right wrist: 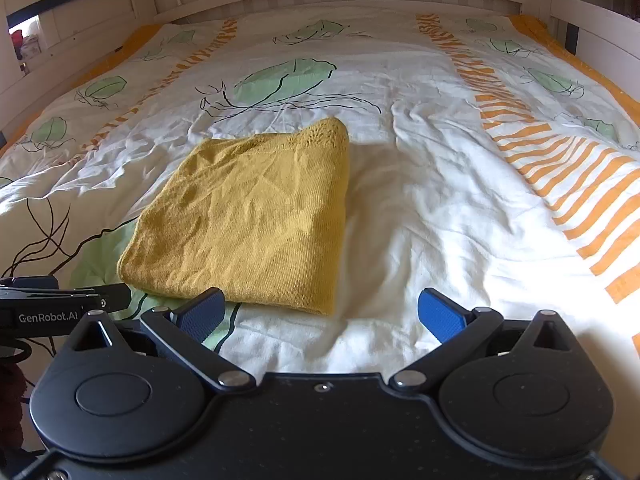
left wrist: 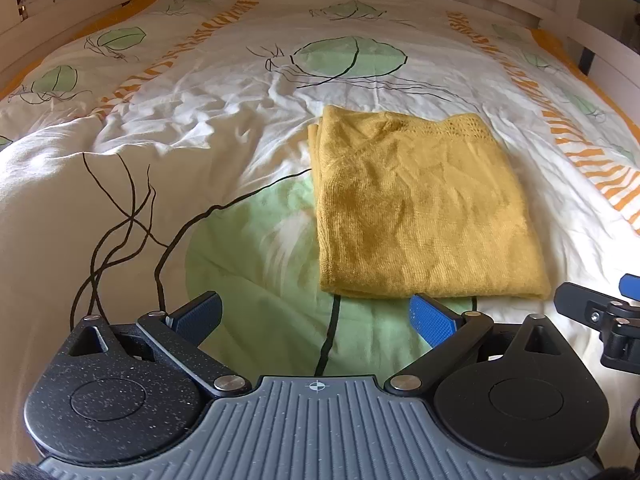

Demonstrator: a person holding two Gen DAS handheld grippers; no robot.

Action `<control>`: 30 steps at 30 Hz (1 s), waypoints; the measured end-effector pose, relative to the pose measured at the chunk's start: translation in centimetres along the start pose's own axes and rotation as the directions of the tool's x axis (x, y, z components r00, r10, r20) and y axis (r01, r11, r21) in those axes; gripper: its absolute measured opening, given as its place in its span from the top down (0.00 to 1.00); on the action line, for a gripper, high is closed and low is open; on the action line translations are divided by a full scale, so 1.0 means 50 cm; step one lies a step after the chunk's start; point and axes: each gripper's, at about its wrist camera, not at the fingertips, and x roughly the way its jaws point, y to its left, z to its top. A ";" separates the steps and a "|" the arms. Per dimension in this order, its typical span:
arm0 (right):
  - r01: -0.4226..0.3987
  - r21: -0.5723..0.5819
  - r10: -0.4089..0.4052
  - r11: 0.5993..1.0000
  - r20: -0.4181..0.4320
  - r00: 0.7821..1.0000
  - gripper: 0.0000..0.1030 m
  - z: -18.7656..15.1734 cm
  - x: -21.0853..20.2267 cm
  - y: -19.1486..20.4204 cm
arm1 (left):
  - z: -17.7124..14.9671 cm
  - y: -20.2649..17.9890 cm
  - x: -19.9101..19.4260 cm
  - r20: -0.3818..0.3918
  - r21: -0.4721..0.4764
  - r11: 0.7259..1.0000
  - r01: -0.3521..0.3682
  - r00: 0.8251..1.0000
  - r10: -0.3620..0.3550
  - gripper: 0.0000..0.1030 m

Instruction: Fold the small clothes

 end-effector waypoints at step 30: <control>-0.021 0.012 0.022 1.000 -0.036 0.999 0.01 0.006 0.024 0.005 | 0.008 -0.003 0.018 -0.037 -0.002 1.000 0.009 0.999 -0.009 0.02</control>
